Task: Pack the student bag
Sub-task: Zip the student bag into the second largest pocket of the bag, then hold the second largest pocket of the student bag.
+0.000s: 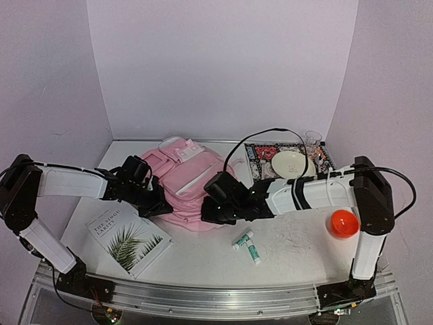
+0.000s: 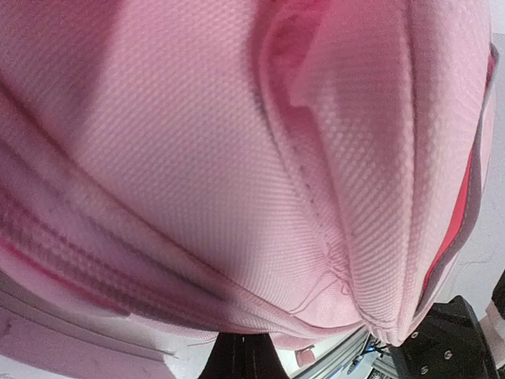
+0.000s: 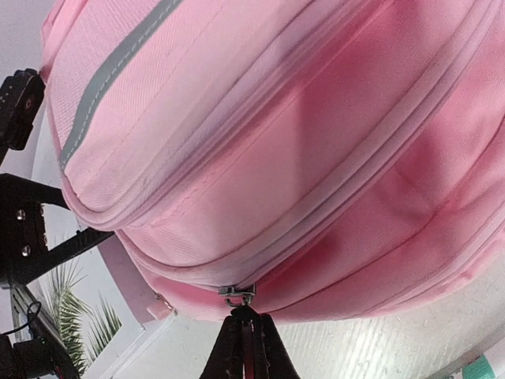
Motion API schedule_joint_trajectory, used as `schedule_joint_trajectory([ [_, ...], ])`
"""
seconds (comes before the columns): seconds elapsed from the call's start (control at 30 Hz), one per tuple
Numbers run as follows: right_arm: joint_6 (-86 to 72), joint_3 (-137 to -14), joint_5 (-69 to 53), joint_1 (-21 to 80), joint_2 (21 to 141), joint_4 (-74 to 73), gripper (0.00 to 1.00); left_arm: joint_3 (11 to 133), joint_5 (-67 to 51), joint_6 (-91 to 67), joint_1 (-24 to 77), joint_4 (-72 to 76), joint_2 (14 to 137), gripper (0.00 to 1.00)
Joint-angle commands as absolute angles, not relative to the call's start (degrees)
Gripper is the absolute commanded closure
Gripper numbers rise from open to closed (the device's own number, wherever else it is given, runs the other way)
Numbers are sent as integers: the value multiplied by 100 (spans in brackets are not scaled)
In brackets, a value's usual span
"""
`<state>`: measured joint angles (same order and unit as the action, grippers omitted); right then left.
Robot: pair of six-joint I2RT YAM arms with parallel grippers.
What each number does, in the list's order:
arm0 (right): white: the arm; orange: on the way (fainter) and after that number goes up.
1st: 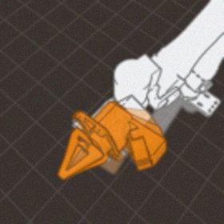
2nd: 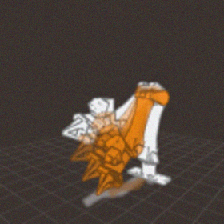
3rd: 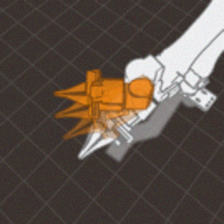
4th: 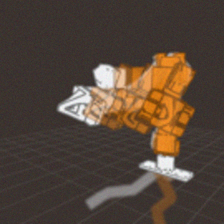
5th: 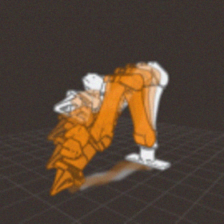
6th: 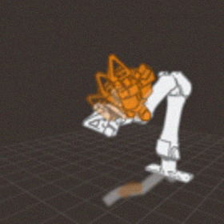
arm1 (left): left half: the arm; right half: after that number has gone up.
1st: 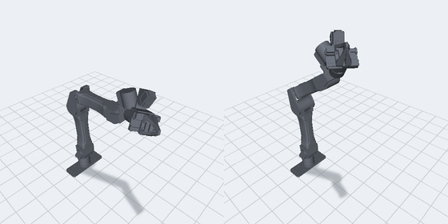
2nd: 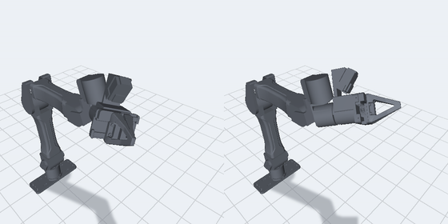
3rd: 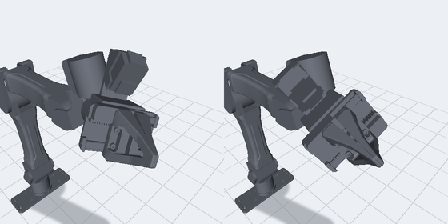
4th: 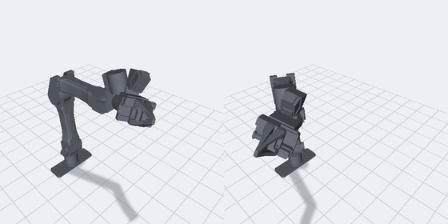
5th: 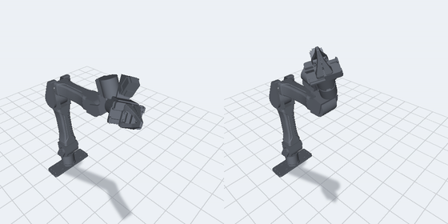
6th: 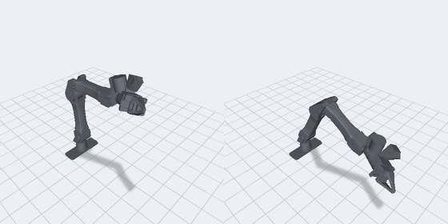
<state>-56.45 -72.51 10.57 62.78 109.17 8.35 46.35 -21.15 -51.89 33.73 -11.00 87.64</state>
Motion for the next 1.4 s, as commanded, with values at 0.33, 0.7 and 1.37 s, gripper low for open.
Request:
schedule_joint_trajectory([
  [0.33,-4487,-7343,988,6196,10495,184,100,5333,-810,-3860,1560,-2120,8795,100],
  [0.7,-4309,-8158,-128,6273,11314,959,100,6179,-773,-3538,1040,-2276,9442,100],
  [1.37,-4052,-8975,-595,6272,11912,1367,100,4994,-1435,-5545,2019,-2378,7236,41],
])
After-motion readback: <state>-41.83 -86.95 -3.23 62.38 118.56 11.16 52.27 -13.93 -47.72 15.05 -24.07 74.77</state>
